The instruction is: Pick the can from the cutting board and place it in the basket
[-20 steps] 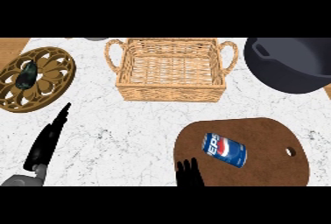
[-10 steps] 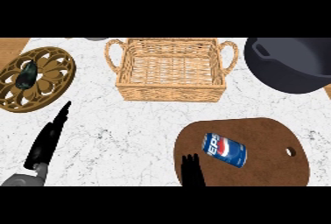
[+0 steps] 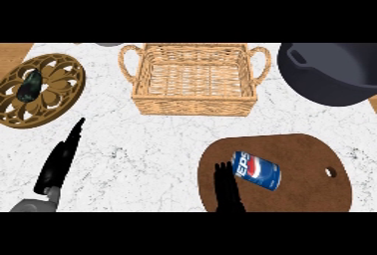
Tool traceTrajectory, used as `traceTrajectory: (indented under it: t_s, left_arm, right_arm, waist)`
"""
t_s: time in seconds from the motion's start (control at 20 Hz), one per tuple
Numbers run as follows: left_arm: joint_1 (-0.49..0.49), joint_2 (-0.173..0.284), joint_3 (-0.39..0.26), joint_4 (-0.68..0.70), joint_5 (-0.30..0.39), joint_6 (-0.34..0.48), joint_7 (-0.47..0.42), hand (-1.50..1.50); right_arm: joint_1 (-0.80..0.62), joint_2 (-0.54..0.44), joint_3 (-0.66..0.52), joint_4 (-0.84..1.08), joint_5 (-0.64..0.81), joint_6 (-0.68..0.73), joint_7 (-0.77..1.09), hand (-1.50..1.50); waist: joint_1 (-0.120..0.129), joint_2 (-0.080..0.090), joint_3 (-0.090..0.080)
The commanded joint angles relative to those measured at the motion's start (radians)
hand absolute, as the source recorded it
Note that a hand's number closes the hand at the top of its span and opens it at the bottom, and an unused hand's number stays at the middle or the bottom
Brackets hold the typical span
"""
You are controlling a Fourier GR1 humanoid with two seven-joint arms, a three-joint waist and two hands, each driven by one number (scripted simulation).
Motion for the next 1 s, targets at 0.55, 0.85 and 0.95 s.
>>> traceTrajectory:
  t_s: [0.55,0.85,0.95]
  left_arm:
    - [0.061,-0.014,0.073,-0.036,-0.039,-0.068,-0.041,0.00]
    - [-0.036,-0.031,0.087,-0.063,-0.058,-0.103,0.086,0.00]
    - [-0.029,-0.069,0.081,-0.028,-0.088,-0.065,0.060,0.00]
  right_arm:
    - [-0.044,0.011,-0.186,0.152,0.111,-0.145,-0.151,-1.50]
    - [0.010,0.014,-0.233,0.194,0.149,-0.184,-0.183,-1.50]
    - [-0.020,-0.035,-0.277,0.089,0.150,-0.116,-0.251,-1.50]
  waist:
    - [0.003,0.000,0.000]
    - [-0.001,0.000,0.000]
    - [-0.004,0.000,0.000]
